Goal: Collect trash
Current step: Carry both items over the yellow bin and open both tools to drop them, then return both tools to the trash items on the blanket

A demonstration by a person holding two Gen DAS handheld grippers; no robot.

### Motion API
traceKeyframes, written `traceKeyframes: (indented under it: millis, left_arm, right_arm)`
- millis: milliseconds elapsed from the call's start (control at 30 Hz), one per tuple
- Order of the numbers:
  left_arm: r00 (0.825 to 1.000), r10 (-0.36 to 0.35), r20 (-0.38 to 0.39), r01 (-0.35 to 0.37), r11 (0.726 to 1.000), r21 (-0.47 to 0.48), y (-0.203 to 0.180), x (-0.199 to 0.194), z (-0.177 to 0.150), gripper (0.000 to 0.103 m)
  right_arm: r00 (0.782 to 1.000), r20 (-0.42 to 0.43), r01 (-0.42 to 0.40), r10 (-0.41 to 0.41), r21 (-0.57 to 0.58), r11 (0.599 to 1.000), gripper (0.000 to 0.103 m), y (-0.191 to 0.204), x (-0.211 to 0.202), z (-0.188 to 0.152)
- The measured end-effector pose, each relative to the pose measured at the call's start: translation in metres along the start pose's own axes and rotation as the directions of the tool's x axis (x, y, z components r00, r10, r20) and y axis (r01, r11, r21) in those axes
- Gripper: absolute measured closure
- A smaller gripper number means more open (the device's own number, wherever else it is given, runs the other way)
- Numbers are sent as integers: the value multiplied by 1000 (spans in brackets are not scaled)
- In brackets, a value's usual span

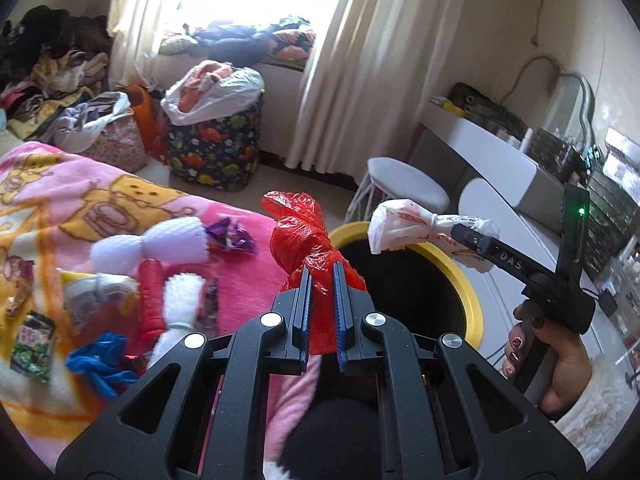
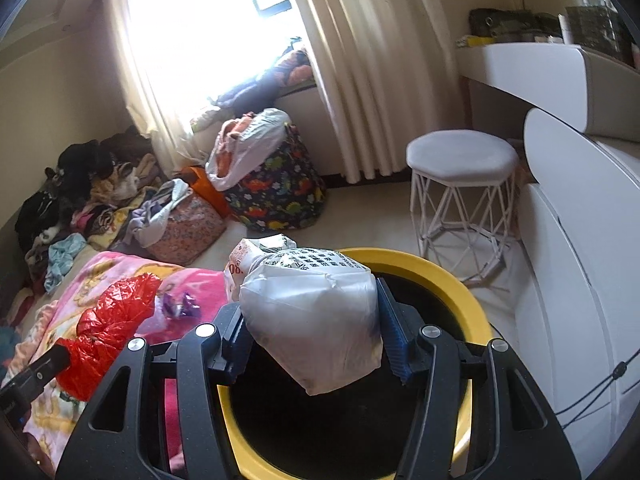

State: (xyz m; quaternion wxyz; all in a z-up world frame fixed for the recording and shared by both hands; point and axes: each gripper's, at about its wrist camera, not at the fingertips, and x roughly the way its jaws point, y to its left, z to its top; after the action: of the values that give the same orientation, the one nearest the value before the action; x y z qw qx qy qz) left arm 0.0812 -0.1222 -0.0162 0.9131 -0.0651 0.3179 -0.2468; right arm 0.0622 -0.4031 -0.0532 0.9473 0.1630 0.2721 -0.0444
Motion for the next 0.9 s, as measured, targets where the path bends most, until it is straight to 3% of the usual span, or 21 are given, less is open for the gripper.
traceKeyframes:
  millis: [433,500,567,633,667,700,900]
  left_arm:
    - [992,-69,-104,73,997,31,-28,51,-11,97]
    - [990,-77,-114,81,996,33,-31,56,-12,97]
    - [988,-89,-123,94,995,34,-34,62,-14,97]
    - [988,-91,-123,96,995,36,-34,65,-15,73]
    - [990,-86,-116,90,995,32,-34,65,-15,40]
    - [992,-75,-105,78,997,27,-32,63,-15,21]
    - [999,-3,-53,5,1000,28,-21,47,-15,11]
  right_arm:
    - [995,-70,75,-71,59,995,46,-30,10,-7]
    - [994,-74,82,-77,64,995,44,-33,13,-7]
    - [993,-80,96,-89,80,992,33,-37,14,-9]
    - [991,-79,112,-104,98,989,25,-42,15,-9]
    - [991,-81,116,-108,103,988,19,-44,15,-10]
    - [991,-82,118,-110,108,987,17,-46,15,-10]
    - [994,-71,91,-82,132,987,16,-42,14,-10]
